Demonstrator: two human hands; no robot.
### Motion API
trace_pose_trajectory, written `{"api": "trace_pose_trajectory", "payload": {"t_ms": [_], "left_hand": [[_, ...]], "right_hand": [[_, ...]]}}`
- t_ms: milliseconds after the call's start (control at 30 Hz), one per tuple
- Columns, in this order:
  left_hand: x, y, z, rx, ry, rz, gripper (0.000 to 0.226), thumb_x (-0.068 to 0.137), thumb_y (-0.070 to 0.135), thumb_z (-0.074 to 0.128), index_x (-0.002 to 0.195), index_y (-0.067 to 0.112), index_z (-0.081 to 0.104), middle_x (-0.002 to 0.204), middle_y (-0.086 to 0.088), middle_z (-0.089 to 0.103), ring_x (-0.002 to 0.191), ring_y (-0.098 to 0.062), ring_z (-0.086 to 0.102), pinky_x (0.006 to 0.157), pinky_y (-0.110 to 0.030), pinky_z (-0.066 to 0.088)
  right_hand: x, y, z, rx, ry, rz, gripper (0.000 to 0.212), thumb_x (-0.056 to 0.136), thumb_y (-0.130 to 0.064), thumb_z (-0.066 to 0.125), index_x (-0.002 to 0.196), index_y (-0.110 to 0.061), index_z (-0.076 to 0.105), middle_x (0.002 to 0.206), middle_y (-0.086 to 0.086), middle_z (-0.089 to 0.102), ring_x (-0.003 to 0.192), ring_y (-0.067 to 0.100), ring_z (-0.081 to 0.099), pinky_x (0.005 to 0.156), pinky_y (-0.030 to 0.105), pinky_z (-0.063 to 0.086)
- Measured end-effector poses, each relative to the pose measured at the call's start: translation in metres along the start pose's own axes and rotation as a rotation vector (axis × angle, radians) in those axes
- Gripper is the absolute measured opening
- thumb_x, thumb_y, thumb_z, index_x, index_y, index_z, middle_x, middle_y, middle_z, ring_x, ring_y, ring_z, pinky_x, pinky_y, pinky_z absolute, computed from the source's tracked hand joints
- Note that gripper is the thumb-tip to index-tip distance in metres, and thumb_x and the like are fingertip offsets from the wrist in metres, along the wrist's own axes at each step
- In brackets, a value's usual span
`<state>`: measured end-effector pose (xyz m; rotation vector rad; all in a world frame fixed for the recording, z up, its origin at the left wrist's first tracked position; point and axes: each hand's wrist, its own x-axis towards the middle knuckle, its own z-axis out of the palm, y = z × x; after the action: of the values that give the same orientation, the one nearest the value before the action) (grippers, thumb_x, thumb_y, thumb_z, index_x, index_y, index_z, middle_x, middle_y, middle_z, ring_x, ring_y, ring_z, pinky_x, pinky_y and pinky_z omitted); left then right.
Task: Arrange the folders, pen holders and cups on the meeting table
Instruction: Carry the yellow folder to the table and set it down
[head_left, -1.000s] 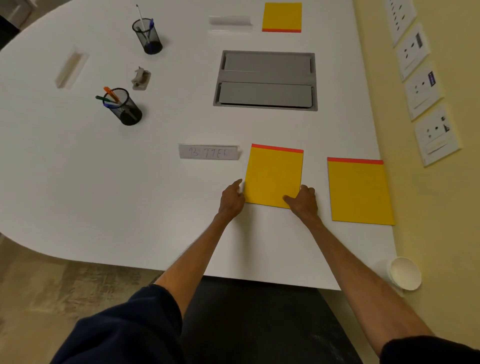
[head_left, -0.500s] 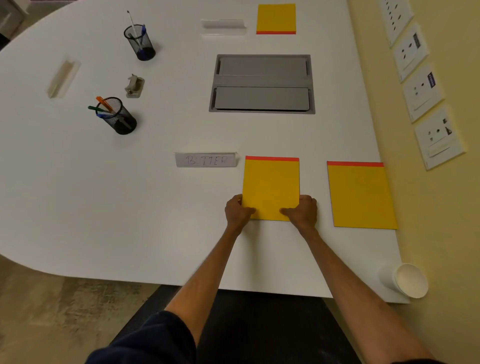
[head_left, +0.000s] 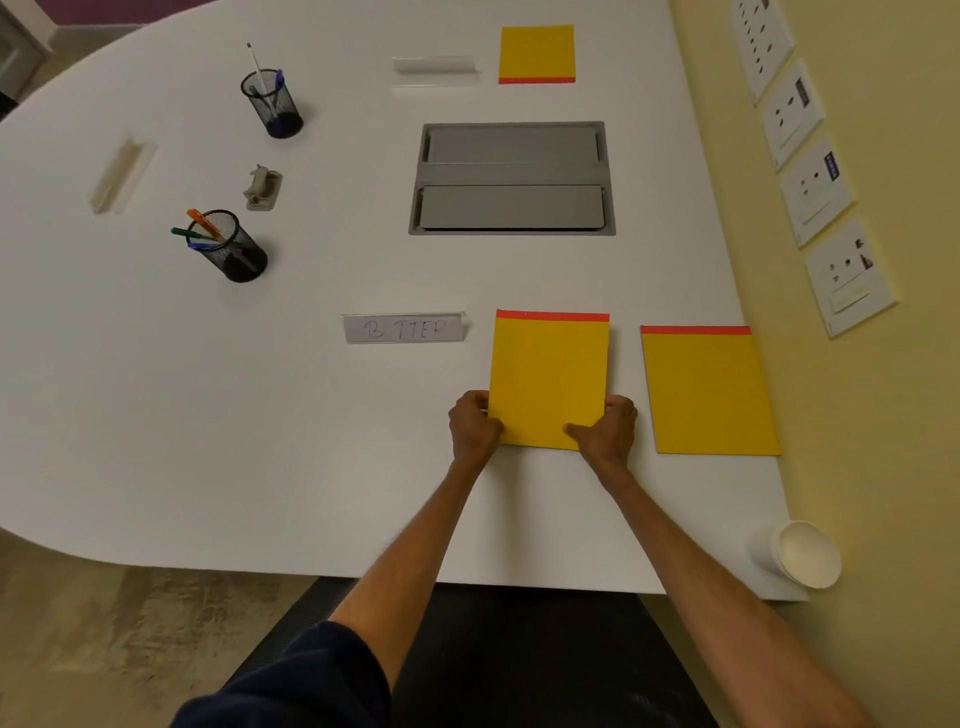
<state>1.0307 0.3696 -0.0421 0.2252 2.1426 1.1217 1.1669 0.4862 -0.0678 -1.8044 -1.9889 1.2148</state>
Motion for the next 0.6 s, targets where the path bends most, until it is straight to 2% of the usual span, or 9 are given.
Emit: {"api": "trace_pose_trajectory", "payload": {"t_ms": [100, 233, 333, 600], "left_hand": [[-0.001, 0.008, 0.006, -0.029, -0.015, 0.026, 0.049, 0.071, -0.018, 0.066, 0.118, -0.003, 0.060, 0.114, -0.020, 0.066, 0.101, -0.036, 0.065, 0.072, -0.037, 0.056], [-0.006, 0.023, 0.023, 0.029, -0.070, 0.093, 0.062, 0.072, -0.014, 0.070, 0.130, -0.002, 0.054, 0.115, -0.021, 0.064, 0.101, -0.036, 0.064, 0.074, -0.038, 0.055], [-0.011, 0.033, 0.040, 0.086, -0.119, 0.164, 0.065, 0.073, -0.009, 0.073, 0.134, 0.005, 0.055, 0.113, -0.019, 0.066, 0.098, -0.034, 0.065, 0.070, -0.033, 0.051], [-0.030, 0.044, 0.095, 0.203, -0.196, 0.161, 0.046, 0.072, 0.002, 0.079, 0.115, -0.002, 0.065, 0.114, -0.018, 0.064, 0.101, -0.032, 0.063, 0.070, -0.031, 0.046]], "right_hand": [[0.004, 0.000, -0.015, 0.015, 0.038, -0.048, 0.072, 0.068, -0.008, 0.088, 0.124, 0.005, 0.044, 0.128, 0.021, 0.047, 0.116, 0.035, 0.049, 0.085, 0.034, 0.039], [0.015, -0.001, -0.039, -0.032, 0.078, -0.103, 0.080, 0.068, -0.009, 0.087, 0.134, 0.001, 0.043, 0.136, 0.020, 0.046, 0.124, 0.035, 0.047, 0.097, 0.041, 0.044], [0.025, 0.001, -0.061, -0.120, 0.111, -0.121, 0.086, 0.069, -0.013, 0.087, 0.141, -0.005, 0.041, 0.139, 0.018, 0.045, 0.126, 0.036, 0.047, 0.099, 0.044, 0.044], [0.043, 0.034, -0.109, -0.181, 0.130, -0.083, 0.094, 0.075, -0.006, 0.080, 0.153, -0.022, 0.030, 0.139, 0.014, 0.041, 0.120, 0.037, 0.050, 0.097, 0.046, 0.047]]}}
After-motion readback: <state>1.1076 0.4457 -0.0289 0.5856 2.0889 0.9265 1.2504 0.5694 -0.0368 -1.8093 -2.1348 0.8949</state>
